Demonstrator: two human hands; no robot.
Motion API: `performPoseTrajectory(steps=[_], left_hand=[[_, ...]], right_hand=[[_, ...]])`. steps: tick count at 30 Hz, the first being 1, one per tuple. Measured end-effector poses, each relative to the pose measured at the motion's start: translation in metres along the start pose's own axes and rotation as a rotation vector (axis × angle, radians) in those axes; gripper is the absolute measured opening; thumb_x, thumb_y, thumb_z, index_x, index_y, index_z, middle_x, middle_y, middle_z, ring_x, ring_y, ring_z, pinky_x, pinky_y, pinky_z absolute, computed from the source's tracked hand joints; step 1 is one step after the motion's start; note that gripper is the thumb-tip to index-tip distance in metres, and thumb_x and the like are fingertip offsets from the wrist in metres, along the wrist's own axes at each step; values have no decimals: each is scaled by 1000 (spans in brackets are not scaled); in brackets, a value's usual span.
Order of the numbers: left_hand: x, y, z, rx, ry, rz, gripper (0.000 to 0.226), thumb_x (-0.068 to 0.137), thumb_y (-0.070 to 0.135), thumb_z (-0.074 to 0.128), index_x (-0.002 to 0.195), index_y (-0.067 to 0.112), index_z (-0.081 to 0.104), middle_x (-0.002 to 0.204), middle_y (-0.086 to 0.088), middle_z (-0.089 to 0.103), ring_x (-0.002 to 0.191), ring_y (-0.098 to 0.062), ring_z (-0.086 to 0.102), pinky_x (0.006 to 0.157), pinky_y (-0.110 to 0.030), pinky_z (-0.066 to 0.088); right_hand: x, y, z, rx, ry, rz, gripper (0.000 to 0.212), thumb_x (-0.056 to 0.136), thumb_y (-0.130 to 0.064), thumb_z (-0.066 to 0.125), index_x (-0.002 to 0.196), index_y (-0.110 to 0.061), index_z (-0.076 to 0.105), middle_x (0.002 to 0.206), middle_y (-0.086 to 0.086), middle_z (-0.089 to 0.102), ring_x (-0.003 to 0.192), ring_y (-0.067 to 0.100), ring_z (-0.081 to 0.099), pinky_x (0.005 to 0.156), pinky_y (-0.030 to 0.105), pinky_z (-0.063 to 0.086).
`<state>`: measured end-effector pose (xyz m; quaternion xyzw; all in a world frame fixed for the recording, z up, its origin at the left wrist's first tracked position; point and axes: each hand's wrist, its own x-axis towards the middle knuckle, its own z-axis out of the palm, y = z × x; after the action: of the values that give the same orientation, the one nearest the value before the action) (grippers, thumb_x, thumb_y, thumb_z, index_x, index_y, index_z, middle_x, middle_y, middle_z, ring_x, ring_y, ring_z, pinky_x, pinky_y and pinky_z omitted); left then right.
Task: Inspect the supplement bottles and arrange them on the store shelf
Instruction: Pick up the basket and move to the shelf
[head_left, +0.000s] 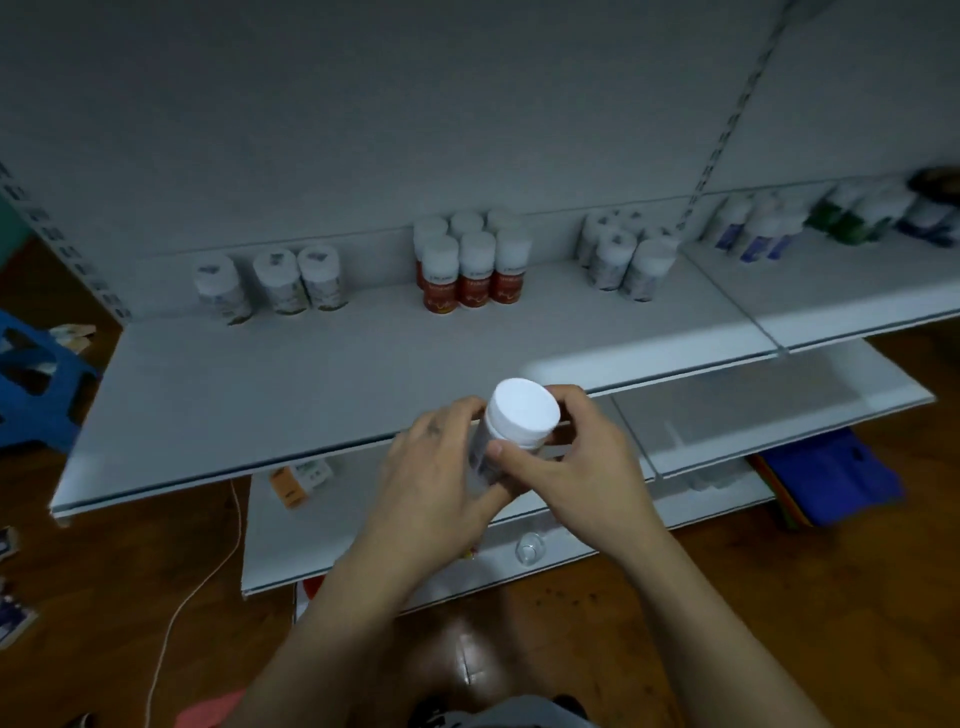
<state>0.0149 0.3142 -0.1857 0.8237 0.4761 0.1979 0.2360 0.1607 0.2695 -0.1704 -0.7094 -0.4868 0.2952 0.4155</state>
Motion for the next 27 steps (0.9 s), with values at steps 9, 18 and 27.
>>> performPoseTrajectory(steps=[9, 18, 27], left_hand=[[63, 105, 92, 277, -288, 361, 84, 82, 79, 40, 149, 30, 24, 152, 5, 35, 139, -15, 30, 111, -35, 27], [85, 250, 216, 393, -526, 682, 81, 86, 75, 38, 149, 27, 26, 149, 2, 41, 136, -19, 35, 109, -39, 32], [78, 387, 321, 377, -622, 1008, 73, 88, 70, 41, 146, 27, 30, 148, -1, 42, 136, -22, 36, 108, -42, 34]], right_hand=[[-31, 102, -144, 7, 346, 210, 48, 74, -36, 82, 107, -34, 48, 94, -27, 53, 87, -5, 53, 63, 9, 41], [-108, 209, -278, 80, 783, 393, 50, 75, -32, 83, 107, -38, 45, 90, -31, 48, 81, -7, 51, 70, 14, 42], [-186, 285, -363, 16, 1106, 642, 60, 74, -28, 85, 115, -36, 42, 113, -13, 52, 101, 7, 48, 71, 13, 43]])
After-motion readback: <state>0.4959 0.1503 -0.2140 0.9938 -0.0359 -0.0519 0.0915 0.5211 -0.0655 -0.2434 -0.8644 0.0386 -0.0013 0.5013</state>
